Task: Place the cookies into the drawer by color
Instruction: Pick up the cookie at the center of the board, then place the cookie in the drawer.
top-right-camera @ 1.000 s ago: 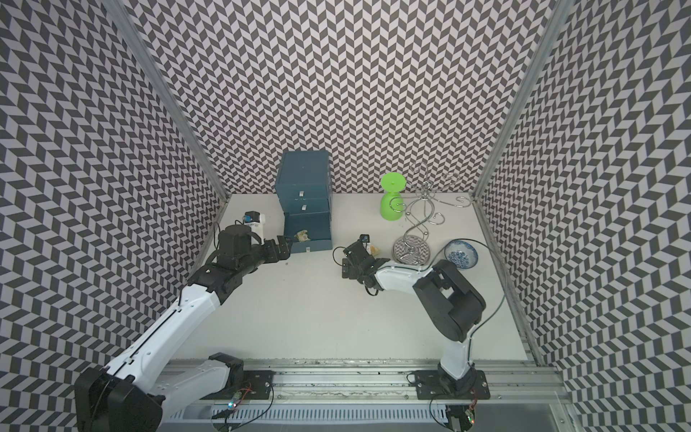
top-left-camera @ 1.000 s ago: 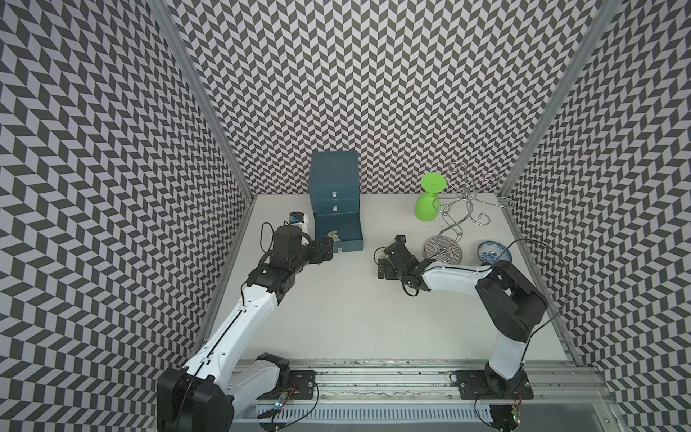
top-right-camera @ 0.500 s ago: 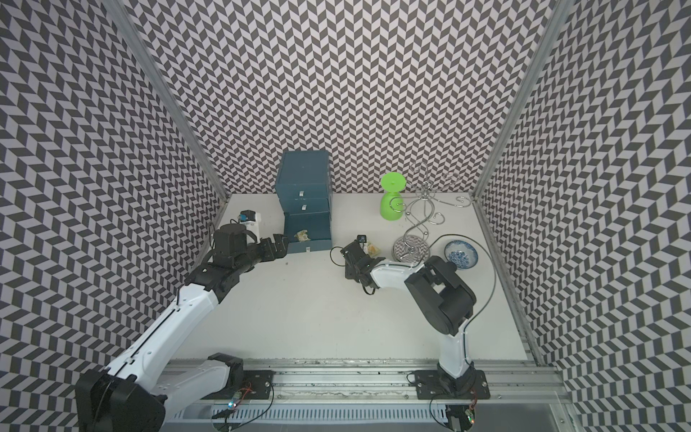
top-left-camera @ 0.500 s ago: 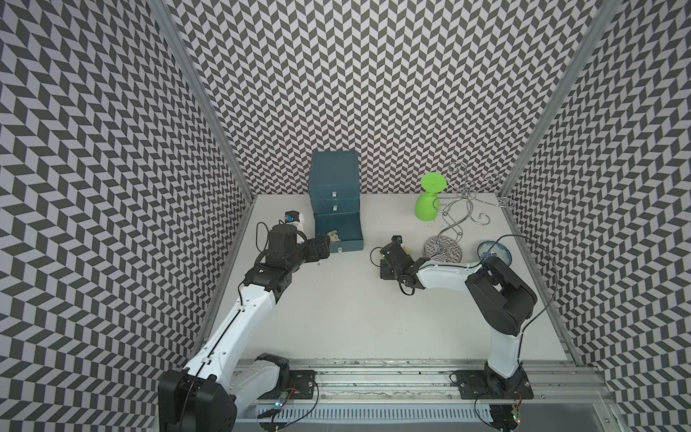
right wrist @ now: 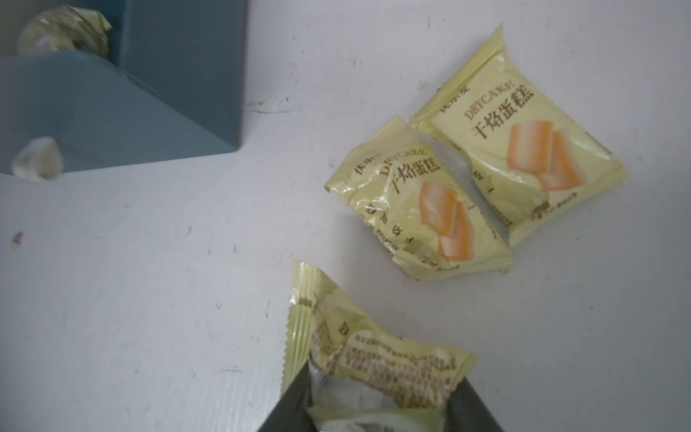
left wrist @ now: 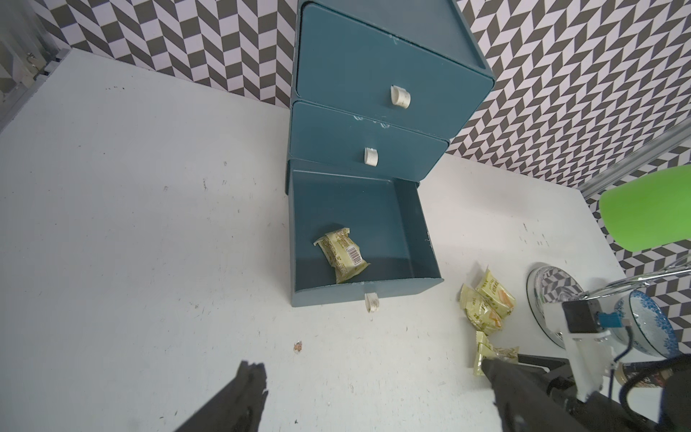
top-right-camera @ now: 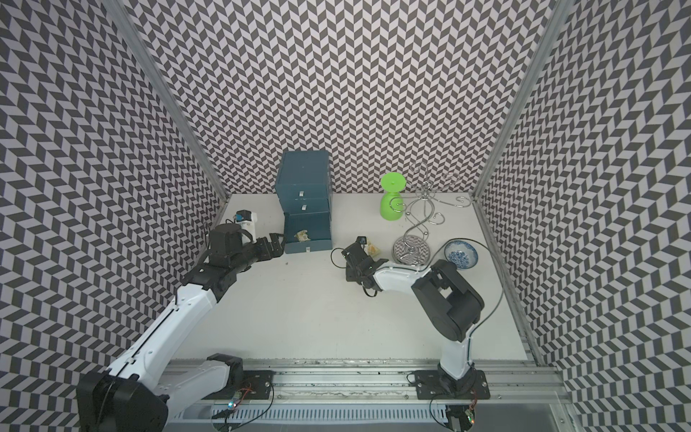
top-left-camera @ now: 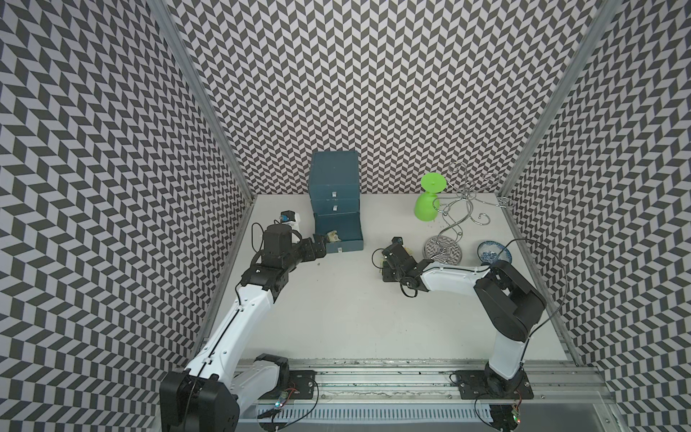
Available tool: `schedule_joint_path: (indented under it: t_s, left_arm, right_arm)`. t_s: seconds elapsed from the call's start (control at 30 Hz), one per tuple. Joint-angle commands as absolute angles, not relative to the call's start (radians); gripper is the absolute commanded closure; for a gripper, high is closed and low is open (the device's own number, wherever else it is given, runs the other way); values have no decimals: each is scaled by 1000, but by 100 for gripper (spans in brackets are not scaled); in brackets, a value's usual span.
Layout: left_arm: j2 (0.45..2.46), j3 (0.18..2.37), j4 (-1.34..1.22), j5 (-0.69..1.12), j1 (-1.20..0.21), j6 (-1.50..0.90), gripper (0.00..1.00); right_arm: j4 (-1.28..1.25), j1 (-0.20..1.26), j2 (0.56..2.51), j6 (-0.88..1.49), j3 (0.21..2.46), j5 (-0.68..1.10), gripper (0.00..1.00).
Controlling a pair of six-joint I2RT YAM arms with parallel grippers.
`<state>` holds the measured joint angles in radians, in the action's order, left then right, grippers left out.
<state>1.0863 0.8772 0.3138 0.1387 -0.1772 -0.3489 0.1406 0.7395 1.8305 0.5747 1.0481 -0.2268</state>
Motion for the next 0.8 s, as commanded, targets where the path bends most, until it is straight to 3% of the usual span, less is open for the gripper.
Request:
schedule_joint_path:
  t_s: [0.0,0.33,0.77]
  left_arm:
    - [1081,864,283,165,-160,-342,3]
    - [1057,847,261,202,-127,-348,3]
    - [1050,814,196,310,-51,-379,3]
  right_arm:
    - [126,749,1762,569,1052,-203,54]
    - [115,759,1694,580,1160,-157,54]
    - [143,758,1958,500,1536,-178,53]
